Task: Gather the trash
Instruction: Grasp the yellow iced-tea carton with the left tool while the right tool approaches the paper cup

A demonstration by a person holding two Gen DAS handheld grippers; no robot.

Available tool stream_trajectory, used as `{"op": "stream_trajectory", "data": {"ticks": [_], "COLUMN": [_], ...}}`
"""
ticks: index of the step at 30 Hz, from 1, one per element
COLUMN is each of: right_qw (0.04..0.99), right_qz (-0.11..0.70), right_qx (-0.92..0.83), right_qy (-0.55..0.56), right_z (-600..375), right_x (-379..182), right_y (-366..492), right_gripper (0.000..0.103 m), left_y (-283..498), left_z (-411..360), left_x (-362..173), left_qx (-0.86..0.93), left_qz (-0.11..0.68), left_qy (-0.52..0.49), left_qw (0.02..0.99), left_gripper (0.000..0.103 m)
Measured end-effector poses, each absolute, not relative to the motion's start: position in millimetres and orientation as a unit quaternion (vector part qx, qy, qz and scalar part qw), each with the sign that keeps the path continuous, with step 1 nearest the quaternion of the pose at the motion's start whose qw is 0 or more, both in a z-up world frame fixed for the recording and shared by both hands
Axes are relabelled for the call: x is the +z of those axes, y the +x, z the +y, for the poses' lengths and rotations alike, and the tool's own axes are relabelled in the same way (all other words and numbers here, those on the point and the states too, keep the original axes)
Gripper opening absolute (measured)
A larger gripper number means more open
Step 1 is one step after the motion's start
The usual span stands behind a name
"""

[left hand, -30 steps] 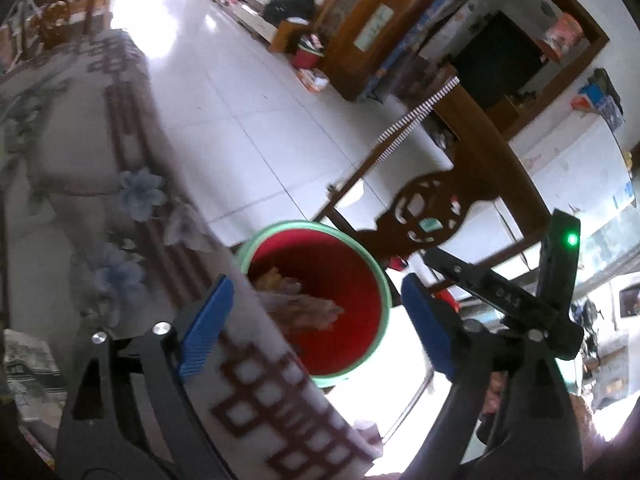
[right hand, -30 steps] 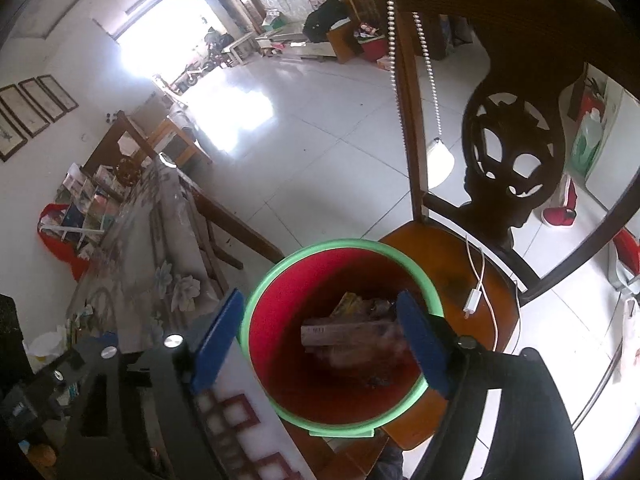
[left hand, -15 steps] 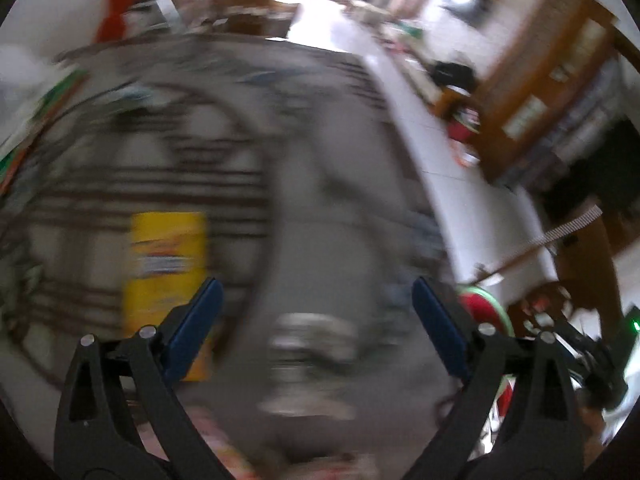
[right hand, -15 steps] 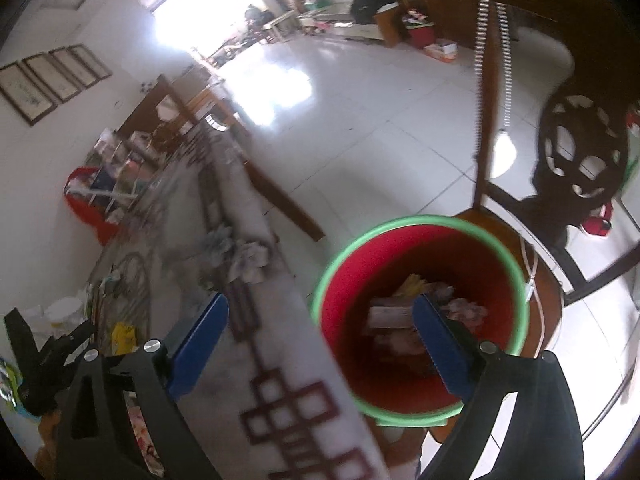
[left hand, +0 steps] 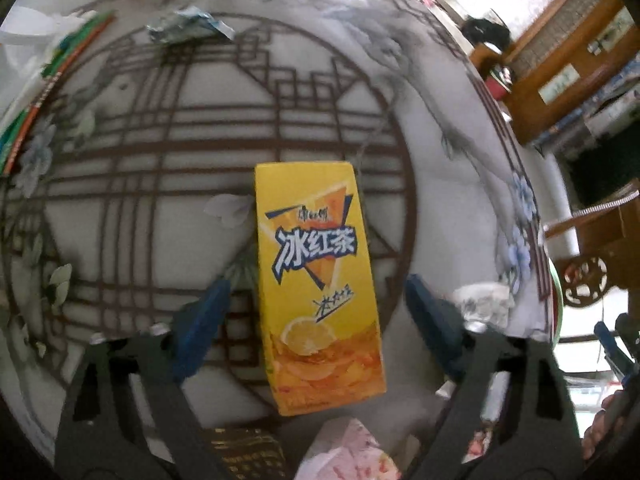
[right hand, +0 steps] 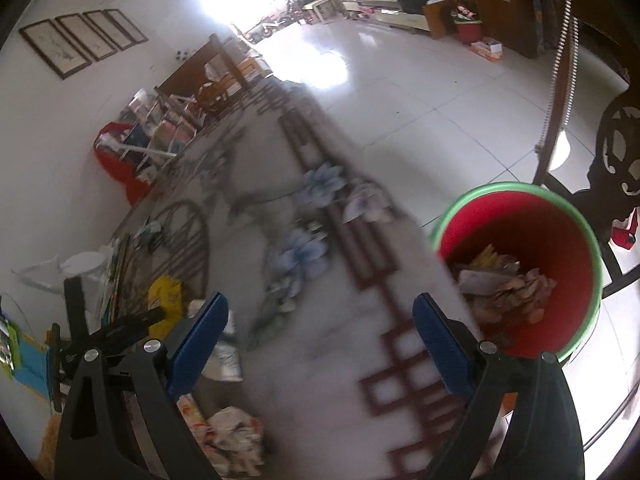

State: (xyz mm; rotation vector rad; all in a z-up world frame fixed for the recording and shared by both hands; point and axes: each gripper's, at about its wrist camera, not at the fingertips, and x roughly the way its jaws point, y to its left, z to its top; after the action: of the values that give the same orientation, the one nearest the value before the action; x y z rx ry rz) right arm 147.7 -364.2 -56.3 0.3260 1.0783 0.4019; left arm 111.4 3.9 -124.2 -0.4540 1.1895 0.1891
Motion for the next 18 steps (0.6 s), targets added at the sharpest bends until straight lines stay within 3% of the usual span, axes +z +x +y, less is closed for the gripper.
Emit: {"op": "stream_trajectory", "data": {"ticks": [1, 15, 18], "right_qw": [0.826, 0.801, 0.798], "right_qz": [0.509, 0.552, 0.556], "right_qx": [0.191, 0.223, 0.230], "right_qy": [0.151, 0.060, 0.037], "right_z": [-357, -225, -200], "right_x": [-57, -83, -86], "right_y": [145, 133, 136], "right_gripper": [0.090, 0.090, 0.090], "left_y": [110, 51, 44], "left_z": [4, 58, 69], "left_x": [-127, -127, -133], "left_qx": [0.076, 0.014, 0.020], "left_qz": [0.559, 0.564, 0.561], "left_qy": [-0.213, -0.204, -0.221], "left_qw": [0.798, 0.800, 0.797], "left_gripper": [0.060, 0.061, 0.070]}}
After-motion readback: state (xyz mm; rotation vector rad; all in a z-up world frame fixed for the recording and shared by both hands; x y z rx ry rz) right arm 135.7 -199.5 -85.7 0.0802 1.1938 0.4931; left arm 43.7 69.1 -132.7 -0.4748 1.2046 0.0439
